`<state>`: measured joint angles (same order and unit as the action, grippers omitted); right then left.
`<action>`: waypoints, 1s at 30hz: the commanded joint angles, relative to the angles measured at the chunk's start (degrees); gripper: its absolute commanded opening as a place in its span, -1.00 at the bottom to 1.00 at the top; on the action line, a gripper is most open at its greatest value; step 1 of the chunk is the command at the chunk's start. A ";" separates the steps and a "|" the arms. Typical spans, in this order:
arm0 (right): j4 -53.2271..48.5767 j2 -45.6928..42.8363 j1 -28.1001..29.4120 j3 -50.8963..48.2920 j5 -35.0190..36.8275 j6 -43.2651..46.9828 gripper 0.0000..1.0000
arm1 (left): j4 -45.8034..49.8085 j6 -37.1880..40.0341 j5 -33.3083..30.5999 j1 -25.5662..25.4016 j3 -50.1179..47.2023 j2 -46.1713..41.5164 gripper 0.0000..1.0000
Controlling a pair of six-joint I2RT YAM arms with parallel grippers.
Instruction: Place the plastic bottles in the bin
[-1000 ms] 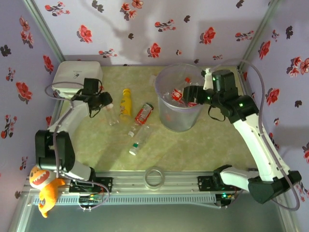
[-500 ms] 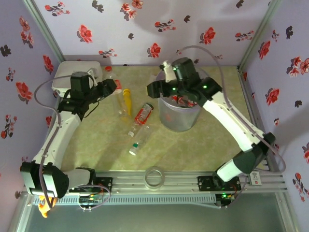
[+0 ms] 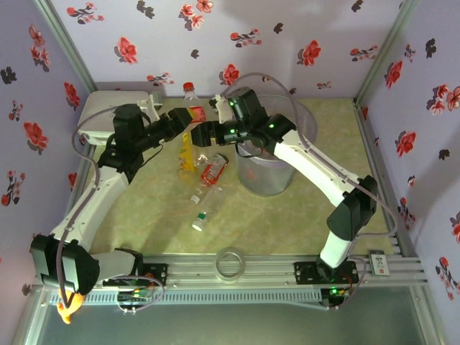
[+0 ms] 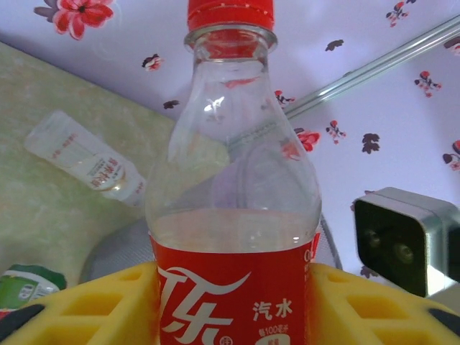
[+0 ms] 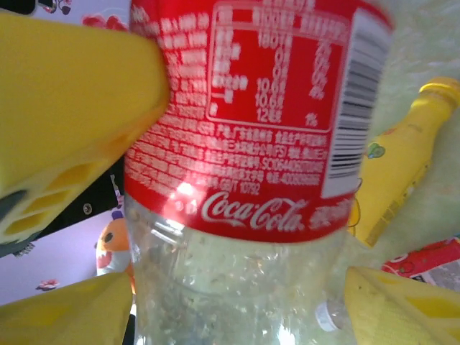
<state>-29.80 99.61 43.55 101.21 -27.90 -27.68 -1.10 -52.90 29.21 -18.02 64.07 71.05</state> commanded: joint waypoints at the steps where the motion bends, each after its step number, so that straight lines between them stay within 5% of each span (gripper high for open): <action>1: 3.94 1.52 0.22 1.87 -3.85 -2.64 0.52 | -7.18 -3.13 1.77 -0.53 -0.98 0.63 -0.02; 8: 1.99 1.27 -0.18 2.70 -1.60 -1.13 0.29 | -7.85 -2.98 1.64 -0.70 -1.57 0.54 0.04; 17: 0.01 0.15 -2.18 5.55 0.31 1.01 0.05 | -9.24 -1.96 1.29 0.98 -4.03 -3.26 0.87; 25: -2.17 -4.47 -9.27 7.21 3.72 3.37 -0.13 | 1.56 1.44 -1.36 6.02 -7.34 -10.73 0.87; 30: -6.21 -8.25 -15.41 7.65 6.88 6.32 -0.14 | 5.68 4.95 -5.81 -0.86 -4.68 -7.31 0.81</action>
<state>-33.28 95.11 30.46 106.67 -23.99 -24.38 0.73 -51.68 25.93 -15.40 57.60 61.49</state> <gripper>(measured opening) 0.440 0.908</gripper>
